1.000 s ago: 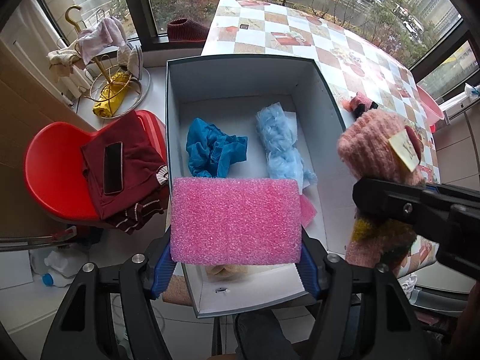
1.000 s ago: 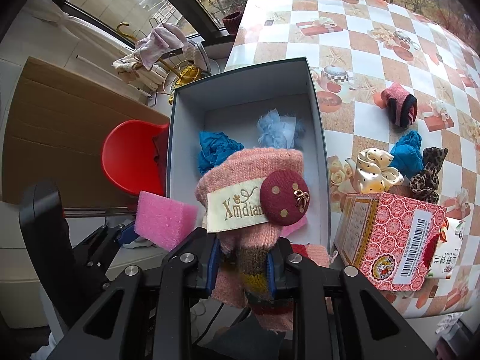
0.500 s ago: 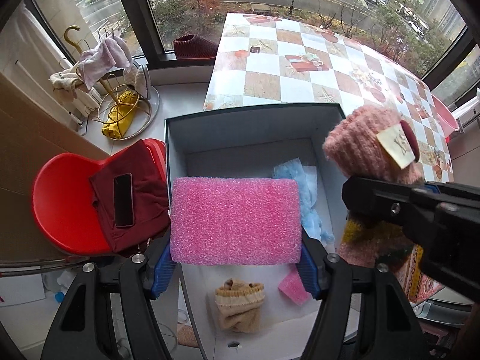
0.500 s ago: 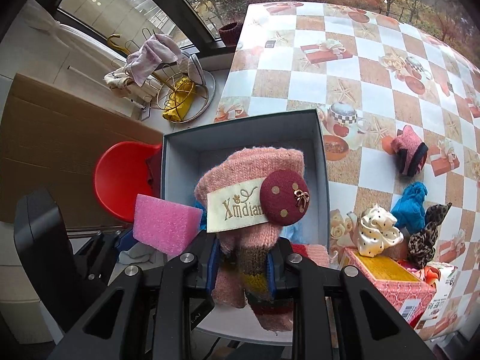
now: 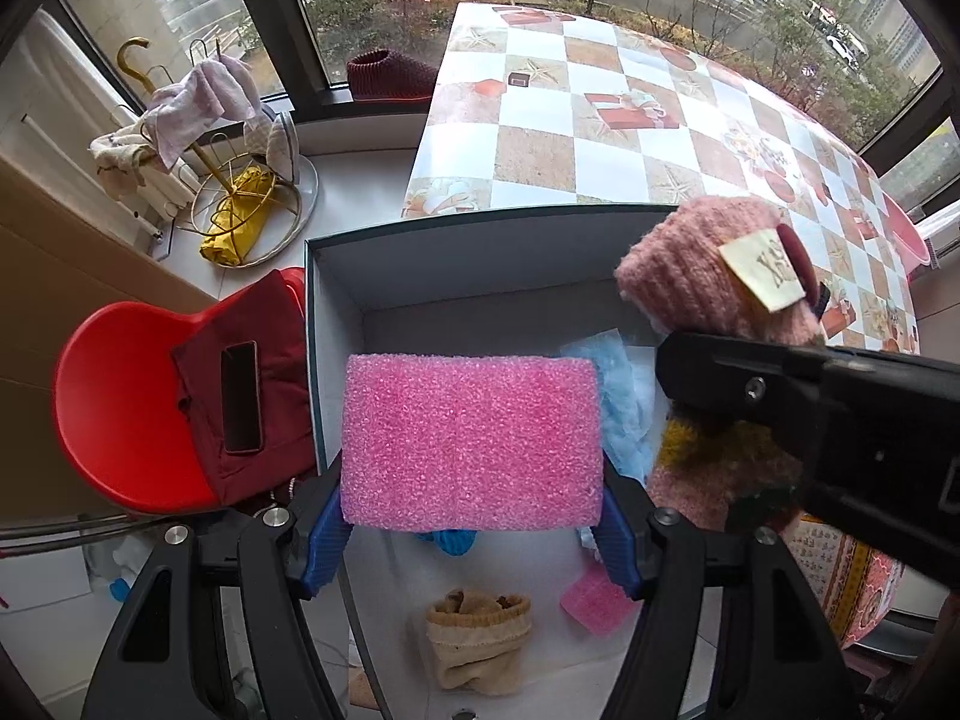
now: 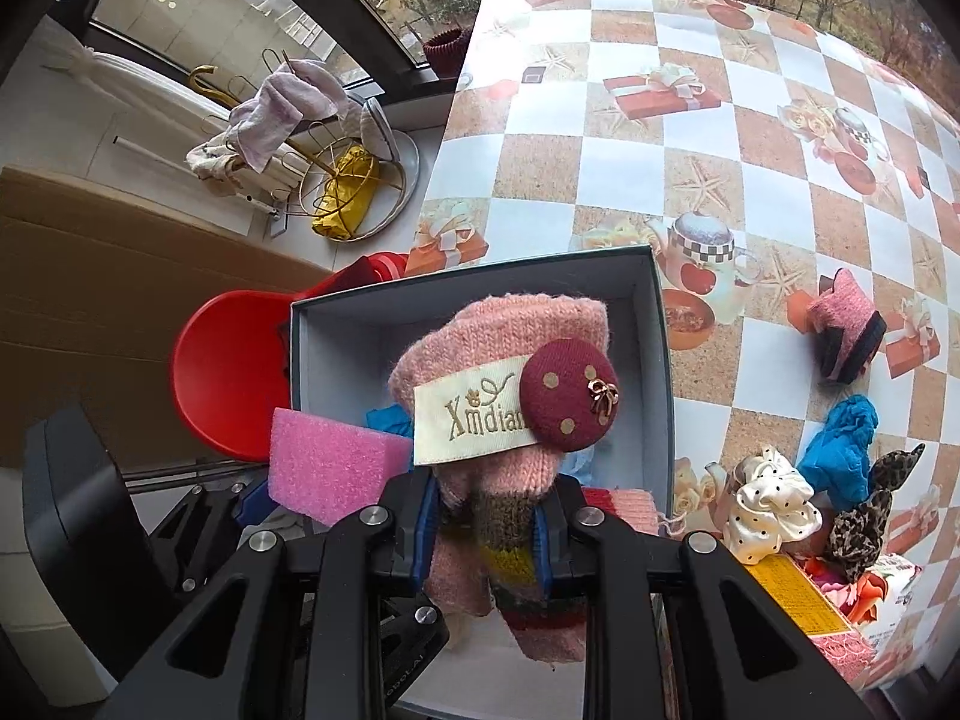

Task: Organize soft objects
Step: 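Open both tools to drop the sponge and glove into the box, then move both tools away from the box toward the remaining soft items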

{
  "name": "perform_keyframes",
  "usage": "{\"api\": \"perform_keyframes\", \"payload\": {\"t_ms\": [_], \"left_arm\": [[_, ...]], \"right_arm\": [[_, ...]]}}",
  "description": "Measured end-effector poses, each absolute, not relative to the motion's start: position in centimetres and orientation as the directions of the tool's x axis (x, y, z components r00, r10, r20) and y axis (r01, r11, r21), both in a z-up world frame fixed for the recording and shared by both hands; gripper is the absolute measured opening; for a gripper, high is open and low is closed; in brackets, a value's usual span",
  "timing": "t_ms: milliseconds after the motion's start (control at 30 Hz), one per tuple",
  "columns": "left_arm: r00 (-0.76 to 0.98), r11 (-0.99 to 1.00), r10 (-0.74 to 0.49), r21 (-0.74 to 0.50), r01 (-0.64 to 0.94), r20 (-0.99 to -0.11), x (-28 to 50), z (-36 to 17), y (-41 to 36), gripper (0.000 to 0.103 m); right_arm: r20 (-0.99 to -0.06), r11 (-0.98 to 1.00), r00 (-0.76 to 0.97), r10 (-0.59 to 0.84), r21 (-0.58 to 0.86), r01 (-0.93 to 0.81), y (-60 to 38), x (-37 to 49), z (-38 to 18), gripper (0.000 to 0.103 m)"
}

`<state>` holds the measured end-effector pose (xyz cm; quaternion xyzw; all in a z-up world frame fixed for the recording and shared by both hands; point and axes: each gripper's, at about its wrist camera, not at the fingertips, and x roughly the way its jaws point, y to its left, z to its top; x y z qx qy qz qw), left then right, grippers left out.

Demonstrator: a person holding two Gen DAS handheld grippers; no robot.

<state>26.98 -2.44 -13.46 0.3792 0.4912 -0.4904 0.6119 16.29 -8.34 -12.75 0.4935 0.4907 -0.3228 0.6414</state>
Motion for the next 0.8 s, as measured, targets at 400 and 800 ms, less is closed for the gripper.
{"api": "perform_keyframes", "payload": {"t_ms": [400, 800], "left_arm": [[0.021, 0.287, -0.223, -0.045, 0.957, -0.974, 27.8, -13.4, -1.9, 0.094], [-0.01, 0.294, -0.244, -0.083, 0.952, -0.97, 27.2, -12.2, -1.4, 0.102]], "right_arm": [[-0.958, 0.322, 0.281, 0.059, 0.285, 0.903, -8.8, 15.8, -12.4, 0.087], [-0.947, 0.263, 0.32, 0.02, 0.314, 0.912, -9.0, 13.5, -10.0, 0.102]]}}
